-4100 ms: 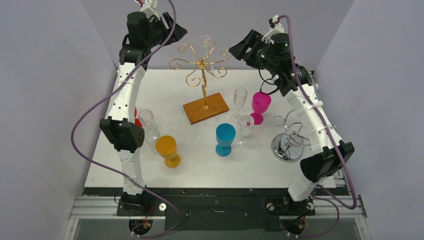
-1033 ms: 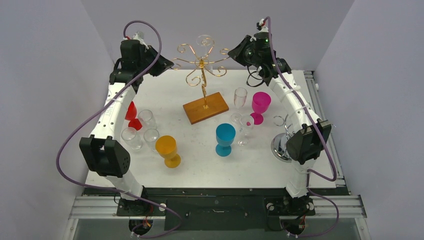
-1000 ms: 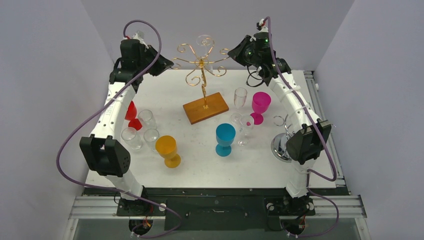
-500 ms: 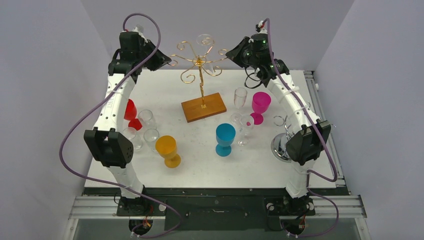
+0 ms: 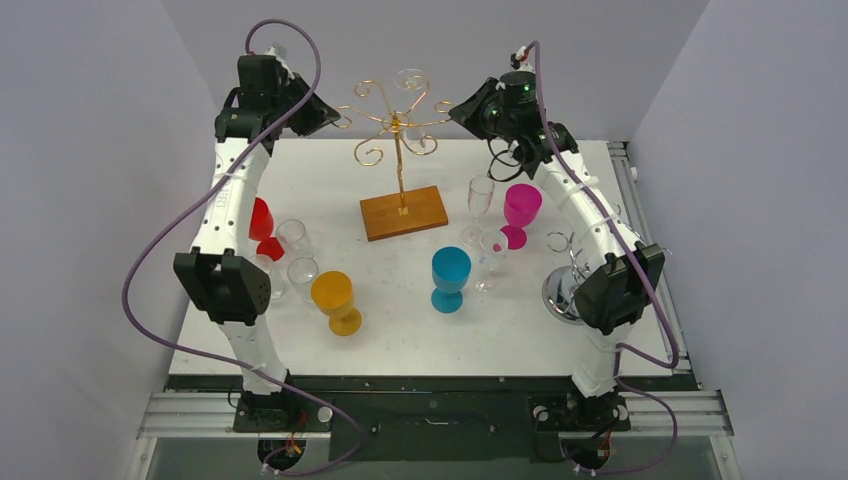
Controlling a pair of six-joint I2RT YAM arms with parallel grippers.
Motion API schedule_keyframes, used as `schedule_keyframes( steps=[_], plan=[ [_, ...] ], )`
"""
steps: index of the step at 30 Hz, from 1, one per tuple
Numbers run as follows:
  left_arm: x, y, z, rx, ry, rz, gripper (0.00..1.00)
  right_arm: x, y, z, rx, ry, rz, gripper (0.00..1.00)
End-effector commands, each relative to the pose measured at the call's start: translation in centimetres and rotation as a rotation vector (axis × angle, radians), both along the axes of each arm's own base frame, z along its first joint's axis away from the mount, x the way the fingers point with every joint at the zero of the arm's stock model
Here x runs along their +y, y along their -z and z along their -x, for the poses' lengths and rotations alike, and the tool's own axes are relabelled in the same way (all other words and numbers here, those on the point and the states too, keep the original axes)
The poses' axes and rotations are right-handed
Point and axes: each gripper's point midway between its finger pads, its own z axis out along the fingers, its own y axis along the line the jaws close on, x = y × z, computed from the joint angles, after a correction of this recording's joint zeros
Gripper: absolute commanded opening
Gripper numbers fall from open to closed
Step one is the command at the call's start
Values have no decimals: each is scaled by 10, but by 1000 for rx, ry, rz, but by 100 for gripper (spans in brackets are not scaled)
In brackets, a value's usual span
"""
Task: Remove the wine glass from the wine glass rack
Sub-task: Adjust the wine rack at the center of the board.
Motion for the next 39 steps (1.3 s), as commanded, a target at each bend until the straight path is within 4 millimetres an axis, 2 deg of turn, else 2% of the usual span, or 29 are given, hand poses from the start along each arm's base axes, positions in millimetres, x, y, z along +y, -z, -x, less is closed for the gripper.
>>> schedule_keyframes(
  steps=[1, 11, 18, 22, 29, 39],
  plan=[
    [5, -72, -12, -208, -28, 21, 0, 29, -32, 38, -45, -132, -61, 0],
    [11, -69, -24, -189, -38, 22, 0, 48, -40, 52, -32, -169, -106, 0],
    [18, -60, -36, -168, -45, 31, 0, 66, -46, 63, -23, -199, -153, 0],
    [21, -65, -40, -181, -48, 38, 0, 76, -53, 68, -25, -219, -180, 0],
    [19, -67, -48, -199, -40, 47, 0, 89, -66, 79, -29, -244, -231, 0],
    [17, -61, -56, -200, -30, 54, 0, 108, -81, 96, -36, -285, -285, 0]
  ],
)
